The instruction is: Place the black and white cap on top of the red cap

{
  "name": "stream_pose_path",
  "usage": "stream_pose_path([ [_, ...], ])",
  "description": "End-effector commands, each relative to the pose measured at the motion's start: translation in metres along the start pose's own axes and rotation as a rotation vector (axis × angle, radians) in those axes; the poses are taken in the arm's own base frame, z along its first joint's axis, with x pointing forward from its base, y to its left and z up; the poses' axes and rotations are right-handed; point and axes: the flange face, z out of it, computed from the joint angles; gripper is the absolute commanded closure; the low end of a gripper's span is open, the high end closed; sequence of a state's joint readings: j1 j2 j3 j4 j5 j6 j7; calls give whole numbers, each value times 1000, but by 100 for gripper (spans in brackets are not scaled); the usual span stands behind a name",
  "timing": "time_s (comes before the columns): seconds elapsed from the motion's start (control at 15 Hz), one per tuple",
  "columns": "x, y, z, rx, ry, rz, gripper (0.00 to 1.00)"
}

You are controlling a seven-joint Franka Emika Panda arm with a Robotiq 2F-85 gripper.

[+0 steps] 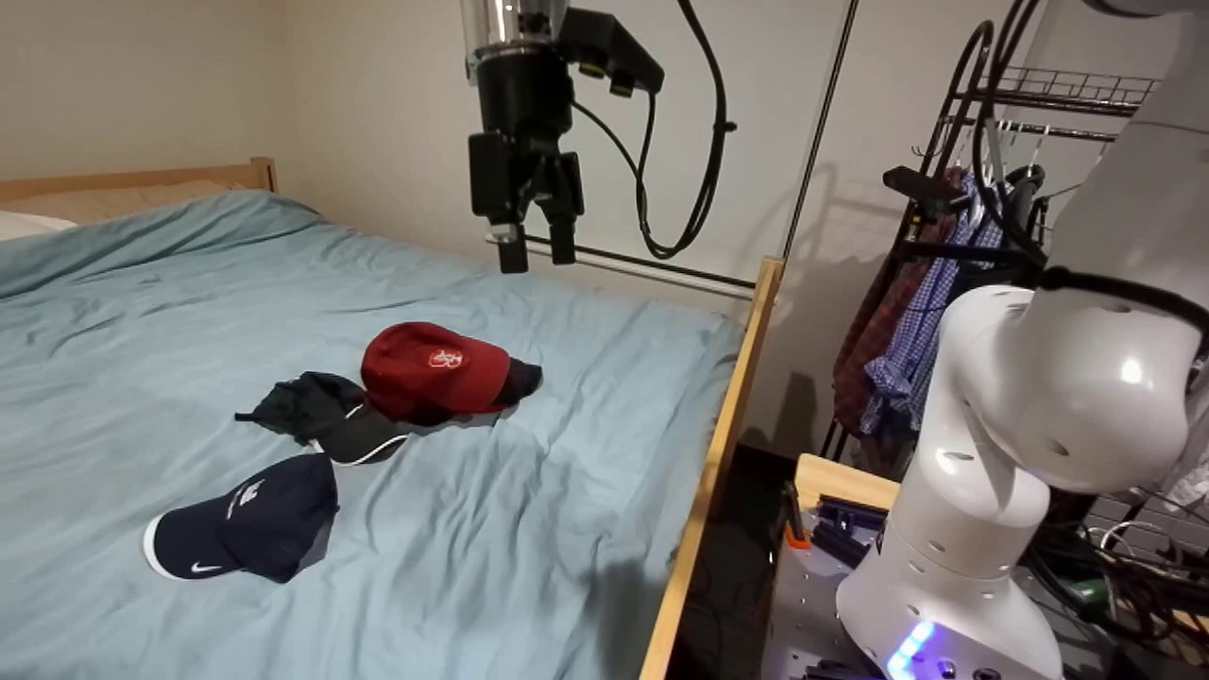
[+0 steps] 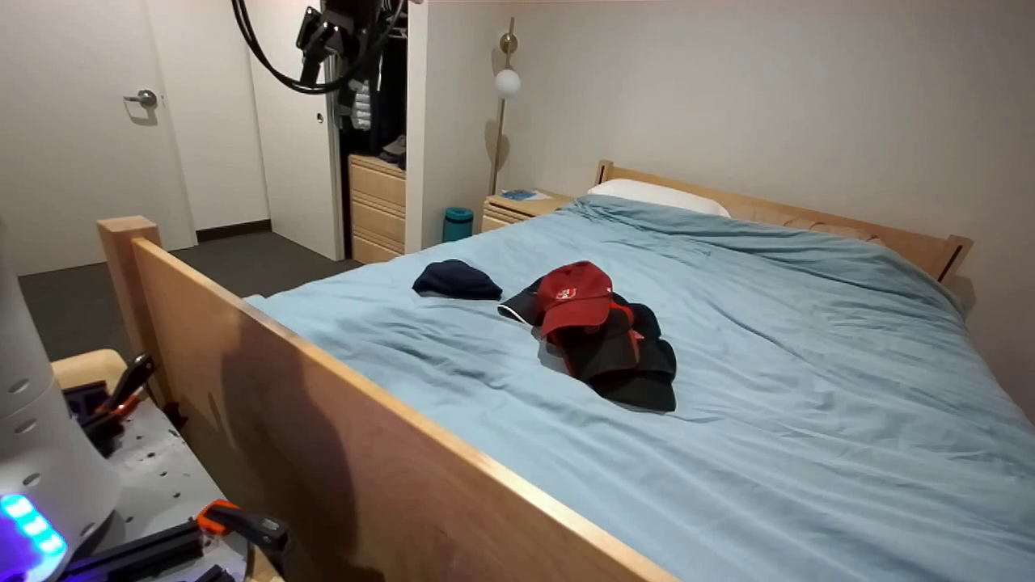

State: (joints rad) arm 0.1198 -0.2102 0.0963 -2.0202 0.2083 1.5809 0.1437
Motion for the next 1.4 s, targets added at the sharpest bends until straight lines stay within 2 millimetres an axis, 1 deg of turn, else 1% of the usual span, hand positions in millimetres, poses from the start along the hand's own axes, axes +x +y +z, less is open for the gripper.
stream_pose_path([
  [0.0,1,9,1,11,-30,22,0],
  [0.07,12,21,-2,-20,-19,2,0],
  [0.13,30,30,-5,-76,-1,-97,0],
  [0.33,90,59,-5,-193,18,-234,0],
  [0.47,131,66,-3,-225,44,-338,0],
  [0.6,174,65,7,-230,53,-445,0],
  [0.73,203,64,11,-218,44,-550,0],
  [0.8,174,64,14,-210,51,-456,0],
  [0.87,189,63,18,-208,50,-490,0],
  [0.93,200,62,21,-207,49,-508,0],
  [1.0,205,62,22,-207,49,-516,0],
  [1.13,207,62,20,-207,53,-522,0],
  [1.2,209,59,17,-235,95,-540,0],
  [1.33,232,64,31,-260,119,-636,0],
])
